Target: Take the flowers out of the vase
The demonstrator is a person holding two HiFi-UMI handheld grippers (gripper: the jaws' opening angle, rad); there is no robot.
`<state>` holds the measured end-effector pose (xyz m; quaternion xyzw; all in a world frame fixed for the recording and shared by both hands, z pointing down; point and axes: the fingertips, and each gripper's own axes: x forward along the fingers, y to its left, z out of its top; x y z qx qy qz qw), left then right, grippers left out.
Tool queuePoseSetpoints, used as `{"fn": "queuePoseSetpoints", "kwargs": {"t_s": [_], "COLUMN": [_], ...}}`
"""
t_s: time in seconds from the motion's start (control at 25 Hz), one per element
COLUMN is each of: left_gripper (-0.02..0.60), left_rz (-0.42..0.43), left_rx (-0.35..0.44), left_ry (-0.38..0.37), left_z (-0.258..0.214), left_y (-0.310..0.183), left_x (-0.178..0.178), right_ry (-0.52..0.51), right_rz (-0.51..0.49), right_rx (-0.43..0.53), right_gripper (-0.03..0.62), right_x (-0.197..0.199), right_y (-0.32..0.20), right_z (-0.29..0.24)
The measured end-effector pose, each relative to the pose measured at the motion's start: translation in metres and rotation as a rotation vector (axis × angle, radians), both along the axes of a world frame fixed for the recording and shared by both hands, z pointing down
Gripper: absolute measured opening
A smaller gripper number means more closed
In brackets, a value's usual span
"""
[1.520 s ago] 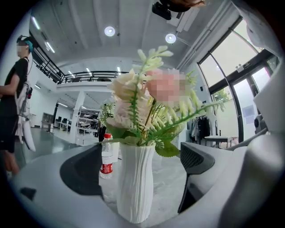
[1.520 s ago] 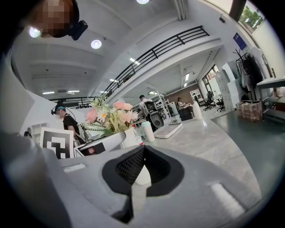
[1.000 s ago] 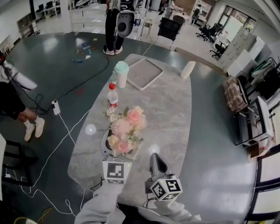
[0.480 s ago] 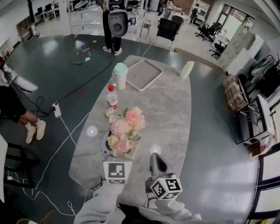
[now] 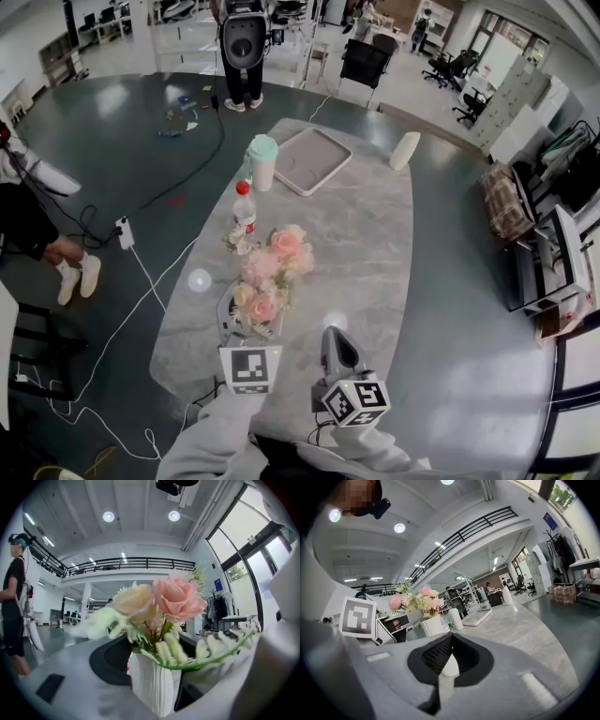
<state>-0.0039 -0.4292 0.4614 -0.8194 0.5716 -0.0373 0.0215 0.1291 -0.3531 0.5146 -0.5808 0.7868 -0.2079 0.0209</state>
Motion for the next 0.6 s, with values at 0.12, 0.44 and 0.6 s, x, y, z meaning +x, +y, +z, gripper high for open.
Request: {"fn": "queuePoseSetpoints", "kwargs": {"t_s": [0.12,0.44,0.6], "left_gripper": [0.225,0.105,0.073], "left_rz": [-0.014,-0.055,-0.076], "left_rx": [0.007,0.005,0.0], "left_ry": [0.004,0.01,0.017], "left_z": [-0.002,-0.006,-0.005], "left_y": [0.0,-0.004,-0.004], "left_x": [-0.003,-0.011,-0.018], "right_ry": [0.002,-0.001,0.003], "right_rz": [0.005,0.011,0.012], "right_rx": [0.001,0.0,0.001], "right_gripper": [0.0,0.0,0.0], "right_x": [0.003,0.005,0.005], "right_y": [0.0,-0.002,-0.002], "right_z": [0.001,-0.001,-0.001]}}
